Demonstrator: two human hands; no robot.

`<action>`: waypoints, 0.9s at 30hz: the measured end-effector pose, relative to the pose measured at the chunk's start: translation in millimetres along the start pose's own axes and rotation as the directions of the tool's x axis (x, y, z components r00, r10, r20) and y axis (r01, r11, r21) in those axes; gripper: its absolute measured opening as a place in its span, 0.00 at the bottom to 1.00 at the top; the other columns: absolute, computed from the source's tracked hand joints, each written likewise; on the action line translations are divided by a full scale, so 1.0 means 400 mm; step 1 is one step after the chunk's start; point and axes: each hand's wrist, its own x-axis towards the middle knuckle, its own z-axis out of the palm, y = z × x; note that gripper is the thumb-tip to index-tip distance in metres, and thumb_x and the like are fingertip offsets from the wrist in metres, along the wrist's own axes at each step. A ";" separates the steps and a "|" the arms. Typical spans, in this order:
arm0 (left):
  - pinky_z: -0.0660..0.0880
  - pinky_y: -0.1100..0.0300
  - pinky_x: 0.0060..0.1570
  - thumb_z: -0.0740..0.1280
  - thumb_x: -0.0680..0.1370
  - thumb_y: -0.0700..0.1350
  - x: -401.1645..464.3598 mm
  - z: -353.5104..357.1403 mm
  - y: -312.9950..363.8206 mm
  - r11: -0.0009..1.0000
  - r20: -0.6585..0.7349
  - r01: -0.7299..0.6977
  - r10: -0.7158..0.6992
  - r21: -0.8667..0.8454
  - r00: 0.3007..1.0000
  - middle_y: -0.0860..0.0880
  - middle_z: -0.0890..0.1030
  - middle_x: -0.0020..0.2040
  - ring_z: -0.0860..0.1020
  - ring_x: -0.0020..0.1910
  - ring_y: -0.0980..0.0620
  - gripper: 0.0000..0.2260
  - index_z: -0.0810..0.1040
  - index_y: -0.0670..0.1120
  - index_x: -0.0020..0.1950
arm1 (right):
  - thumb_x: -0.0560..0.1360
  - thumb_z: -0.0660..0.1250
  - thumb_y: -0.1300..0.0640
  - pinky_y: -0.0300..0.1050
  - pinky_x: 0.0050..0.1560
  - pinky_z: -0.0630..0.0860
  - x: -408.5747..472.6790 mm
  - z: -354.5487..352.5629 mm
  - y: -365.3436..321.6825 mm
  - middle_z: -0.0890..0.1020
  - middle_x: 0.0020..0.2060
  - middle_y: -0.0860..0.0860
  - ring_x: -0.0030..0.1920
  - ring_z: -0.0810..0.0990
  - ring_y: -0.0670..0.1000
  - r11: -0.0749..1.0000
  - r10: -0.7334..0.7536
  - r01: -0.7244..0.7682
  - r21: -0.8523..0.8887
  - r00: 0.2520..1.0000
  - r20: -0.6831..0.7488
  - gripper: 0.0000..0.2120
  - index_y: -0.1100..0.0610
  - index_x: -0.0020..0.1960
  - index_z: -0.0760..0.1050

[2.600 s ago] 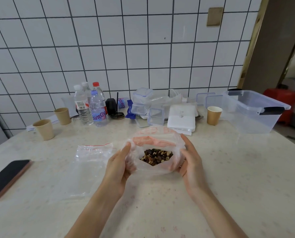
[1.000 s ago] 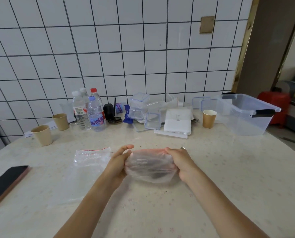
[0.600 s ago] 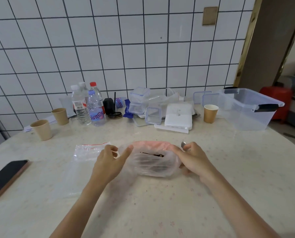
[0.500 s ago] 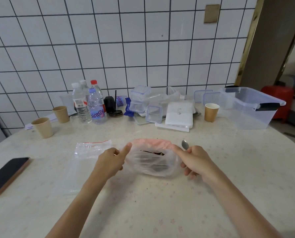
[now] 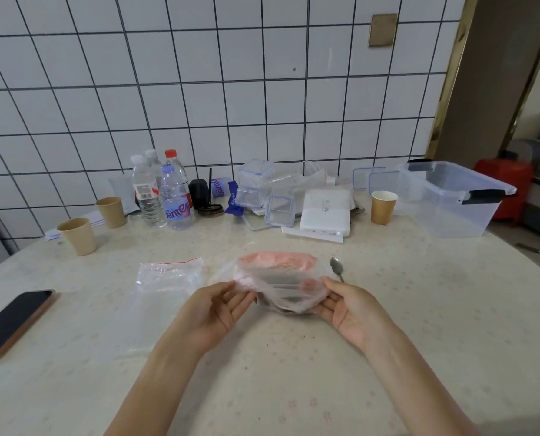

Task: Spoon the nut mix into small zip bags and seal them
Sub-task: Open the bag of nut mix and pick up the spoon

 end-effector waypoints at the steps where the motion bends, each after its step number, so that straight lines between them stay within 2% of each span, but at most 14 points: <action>1: 0.85 0.45 0.43 0.60 0.80 0.31 0.000 0.000 -0.004 0.999 0.006 -0.003 0.004 -0.041 1.000 0.34 0.85 0.49 0.87 0.44 0.39 0.08 0.79 0.32 0.51 | 0.84 0.60 0.65 0.49 0.38 0.86 0.004 -0.002 0.004 0.88 0.44 0.62 0.40 0.89 0.56 0.995 0.002 -0.004 0.097 1.000 0.017 0.10 0.67 0.53 0.80; 4: 0.85 0.45 0.45 0.58 0.77 0.31 0.006 0.005 -0.023 0.992 0.006 -0.012 0.013 -0.124 1.000 0.36 0.86 0.50 0.87 0.43 0.41 0.11 0.77 0.34 0.54 | 0.85 0.56 0.66 0.54 0.54 0.84 0.014 0.001 0.016 0.86 0.53 0.64 0.49 0.88 0.58 0.942 -0.036 0.021 0.335 0.999 0.040 0.12 0.63 0.62 0.76; 6: 0.85 0.47 0.46 0.58 0.74 0.34 0.015 0.002 -0.036 0.987 0.041 -0.020 0.027 -0.161 0.999 0.36 0.85 0.54 0.87 0.45 0.40 0.16 0.77 0.34 0.59 | 0.83 0.54 0.69 0.51 0.55 0.80 0.024 0.014 0.025 0.83 0.53 0.63 0.46 0.84 0.57 0.899 -0.057 0.042 0.436 0.998 0.023 0.16 0.57 0.61 0.77; 8: 0.85 0.52 0.43 0.61 0.73 0.37 0.016 0.001 -0.041 0.995 0.060 -0.043 0.048 -0.089 0.997 0.37 0.85 0.55 0.86 0.45 0.41 0.19 0.78 0.34 0.62 | 0.80 0.50 0.70 0.48 0.51 0.76 0.037 0.029 0.035 0.78 0.48 0.60 0.40 0.74 0.55 0.866 -0.073 0.068 0.495 0.997 -0.009 0.22 0.51 0.63 0.74; 10: 0.83 0.56 0.38 0.67 0.74 0.43 0.013 0.002 -0.045 0.994 0.054 -0.081 0.078 0.069 0.996 0.40 0.86 0.52 0.86 0.43 0.43 0.18 0.82 0.37 0.61 | 0.79 0.48 0.70 0.44 0.32 0.70 0.044 0.041 0.040 0.66 0.33 0.54 0.30 0.62 0.51 0.875 -0.068 0.080 0.477 0.997 -0.043 0.26 0.45 0.61 0.74; 11: 0.83 0.56 0.39 0.69 0.76 0.46 0.010 0.004 -0.048 0.982 0.043 -0.102 0.096 0.162 0.994 0.41 0.86 0.53 0.87 0.45 0.44 0.16 0.85 0.40 0.59 | 0.78 0.49 0.69 0.42 0.26 0.63 0.046 0.046 0.039 0.58 0.30 0.50 0.27 0.57 0.49 0.896 -0.054 0.072 0.438 0.997 -0.052 0.26 0.44 0.57 0.76; 13: 0.83 0.55 0.43 0.69 0.80 0.52 0.006 0.002 -0.053 0.933 -0.012 -0.134 0.146 0.333 0.989 0.43 0.87 0.54 0.87 0.49 0.45 0.13 0.88 0.45 0.55 | 0.78 0.51 0.67 0.39 0.22 0.58 0.046 0.053 0.040 0.53 0.28 0.48 0.23 0.54 0.48 0.950 -0.019 0.031 0.310 0.999 -0.041 0.23 0.49 0.43 0.80; 15: 0.83 0.55 0.42 0.69 0.80 0.57 0.007 -0.002 -0.053 0.844 -0.106 -0.163 0.251 0.512 0.962 0.45 0.88 0.50 0.87 0.46 0.46 0.17 0.87 0.45 0.54 | 0.77 0.53 0.66 0.40 0.21 0.60 0.040 0.054 0.041 0.56 0.27 0.49 0.22 0.57 0.48 0.983 -0.030 0.038 0.179 0.998 -0.046 0.17 0.50 0.38 0.72; 18: 0.83 0.53 0.40 0.71 0.79 0.60 0.007 -0.009 -0.041 0.689 -0.118 -0.235 0.424 0.685 0.898 0.48 0.88 0.45 0.87 0.43 0.48 0.17 0.83 0.47 0.56 | 0.76 0.62 0.60 0.41 0.25 0.67 0.035 0.039 0.037 0.66 0.28 0.50 0.25 0.67 0.49 0.986 -0.162 0.161 -0.031 0.986 -0.042 0.12 0.46 0.41 0.78; 20: 0.82 0.57 0.35 0.72 0.78 0.60 0.005 -0.002 -0.034 0.584 -0.045 -0.293 0.494 0.757 0.868 0.49 0.87 0.45 0.87 0.43 0.50 0.15 0.82 0.50 0.56 | 0.73 0.68 0.53 0.43 0.34 0.69 0.023 0.029 0.032 0.70 0.31 0.50 0.30 0.70 0.48 0.905 -0.282 0.278 -0.322 0.959 0.037 0.09 0.45 0.53 0.80; 22: 0.79 0.63 0.32 0.72 0.77 0.60 0.013 0.005 -0.031 0.433 0.038 -0.300 0.518 0.850 0.855 0.52 0.86 0.48 0.85 0.45 0.53 0.14 0.82 0.53 0.55 | 0.75 0.74 0.47 0.41 0.45 0.74 0.020 0.021 0.034 0.79 0.40 0.42 0.40 0.77 0.43 0.697 -0.391 0.382 -0.607 0.912 0.124 0.16 0.40 0.62 0.77; 24: 0.75 0.65 0.30 0.71 0.78 0.59 0.029 0.008 -0.029 0.273 0.085 -0.266 0.532 0.924 0.843 0.55 0.83 0.43 0.82 0.41 0.55 0.12 0.81 0.51 0.50 | 0.78 0.73 0.45 0.35 0.51 0.75 0.021 0.025 0.036 0.82 0.44 0.29 0.48 0.81 0.34 0.557 -0.476 0.481 -0.677 0.853 0.214 0.11 0.40 0.59 0.79; 25: 0.73 0.63 0.29 0.70 0.79 0.58 0.040 0.008 -0.027 0.217 0.106 -0.256 0.533 0.942 0.840 0.56 0.80 0.37 0.79 0.36 0.54 0.14 0.79 0.48 0.44 | 0.79 0.72 0.46 0.34 0.49 0.75 0.024 0.027 0.037 0.82 0.41 0.29 0.46 0.81 0.35 0.531 -0.494 0.498 -0.685 0.839 0.227 0.07 0.42 0.57 0.80; 27: 0.69 0.59 0.29 0.66 0.82 0.58 0.064 0.007 -0.026 0.208 0.098 -0.235 0.516 0.949 0.851 0.54 0.70 0.29 0.70 0.30 0.53 0.21 0.70 0.46 0.36 | 0.80 0.69 0.43 0.33 0.42 0.73 0.033 0.028 0.039 0.81 0.30 0.34 0.38 0.81 0.37 0.531 -0.494 0.462 -0.711 0.850 0.184 0.09 0.46 0.53 0.83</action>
